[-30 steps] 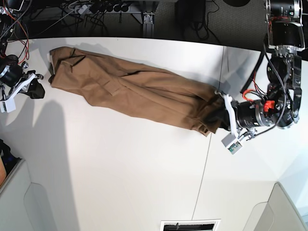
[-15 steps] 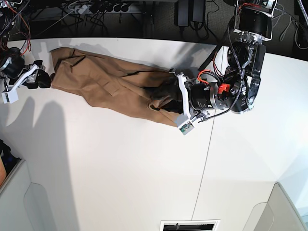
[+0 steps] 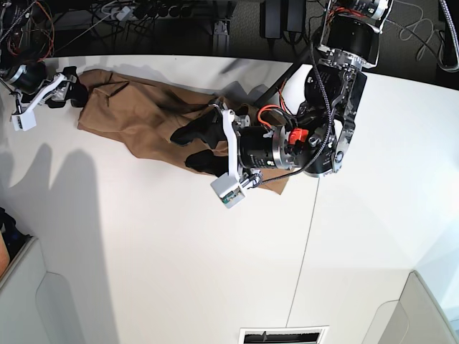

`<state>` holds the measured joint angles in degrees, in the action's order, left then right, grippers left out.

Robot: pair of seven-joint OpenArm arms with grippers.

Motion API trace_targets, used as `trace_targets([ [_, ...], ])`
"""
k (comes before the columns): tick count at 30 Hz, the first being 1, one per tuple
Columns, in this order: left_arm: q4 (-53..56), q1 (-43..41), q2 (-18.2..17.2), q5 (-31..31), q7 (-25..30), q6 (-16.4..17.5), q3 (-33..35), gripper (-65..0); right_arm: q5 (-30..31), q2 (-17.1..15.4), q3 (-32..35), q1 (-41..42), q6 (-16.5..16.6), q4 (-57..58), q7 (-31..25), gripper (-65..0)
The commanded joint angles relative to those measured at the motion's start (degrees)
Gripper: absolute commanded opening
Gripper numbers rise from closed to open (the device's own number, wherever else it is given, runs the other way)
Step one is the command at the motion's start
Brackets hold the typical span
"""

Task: Layout the t-shirt on the table in an organized manner, then fold the t-shirt properly
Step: 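Fold the strip end with the left gripper toward the right gripper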

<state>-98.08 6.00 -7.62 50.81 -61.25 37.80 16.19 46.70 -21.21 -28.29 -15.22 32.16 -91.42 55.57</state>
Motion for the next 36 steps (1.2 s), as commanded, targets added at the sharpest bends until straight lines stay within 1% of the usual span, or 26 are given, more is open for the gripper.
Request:
trace_targets([
  [1, -0.9, 0.8, -0.2, 0.9, 0.5, 0.4, -0.6, -25.5, 0.0, 0.6, -0.2, 0.1, 0.2, -0.8, 0.6, -20.4],
  [3, -0.9, 0.8, -1.2, 0.9, -0.6, 1.5, -2.2, -25.5, 0.2, 3.0, -0.2, 0.2, 0.2, -0.8, 0.7, -20.4],
  [5, -0.9, 0.9, -3.4, 1.9, -0.4, 2.2, -4.7, -25.5, 0.7, 5.1, -0.1, 0.3, 0.3, -0.8, 0.7, -20.4],
  [8, -0.9, 0.7, -6.3, 4.8, -0.4, 2.2, -10.1, -25.5, 1.4, 7.0, -0.1, 0.4, 0.9, -0.8, 0.3, -20.4],
  [11, -0.9, -0.1, -8.7, 4.9, -0.4, 2.2, -15.3, -25.5, 1.7, 8.0, -0.1, 0.4, 0.8, -0.8, 0.2, -20.5],
  [15, -0.8, -2.0, -10.4, 4.6, -0.5, 2.2, -20.3, -25.5, 1.7, 8.0, -0.1, 0.5, 0.9, -0.8, -0.3, -20.5],
  [20, 1.0, -5.7, -12.6, 4.4, 0.9, 2.2, -20.9, -25.5, 1.7, 8.1, -0.1, 0.7, 0.9, -0.8, -0.3, -20.5],
  [24, 4.9, -7.6, -12.5, 1.8, 5.0, 2.2, -20.5, -25.5, 2.0, 8.3, -0.1, 0.7, 0.9, -0.8, -1.1, -20.5],
  [26, 7.7, -7.6, -12.3, 0.3, 7.1, 2.2, -20.0, -25.5, 2.0, 8.9, -0.1, 0.7, 0.9, -0.8, -1.8, -20.7],
  [28, 10.2, -7.6, -12.2, 0.4, 8.2, 2.2, -19.8, -25.5, 2.4, 9.9, 0.0, 0.7, 0.9, -0.8, -2.3, -20.8],
  [29, 10.9, -7.6, -12.0, 0.4, 8.3, 2.2, -19.8, -25.5, 2.4, 10.3, 0.1, 0.8, 0.9, -0.8, -2.7, -22.8],
  [30, 11.5, -7.6, -11.6, 0.3, 8.3, 2.2, -19.8, -25.5, 2.4, 10.6, 0.3, 0.8, 0.9, -0.8, -3.3, -28.1],
  [34, 12.0, -7.7, -8.6, -0.8, 8.2, 2.2, -19.8, -25.5, 2.4, 10.9, 1.7, 0.8, 0.9, -0.8, -7.1, -61.4],
  [35, 12.0, -7.8, -7.8, -1.2, 8.2, 2.2, -19.8, -25.5, 2.3, 10.9, 1.8, 0.8, 0.9, -0.8, -7.6, -65.0],
  [36, 12.0, -7.9, -7.0, -1.8, 8.2, 2.2, -19.8, -25.5, 1.8, 10.9, 1.8, 0.9, 0.9, -0.8, -7.6, -65.0],
])
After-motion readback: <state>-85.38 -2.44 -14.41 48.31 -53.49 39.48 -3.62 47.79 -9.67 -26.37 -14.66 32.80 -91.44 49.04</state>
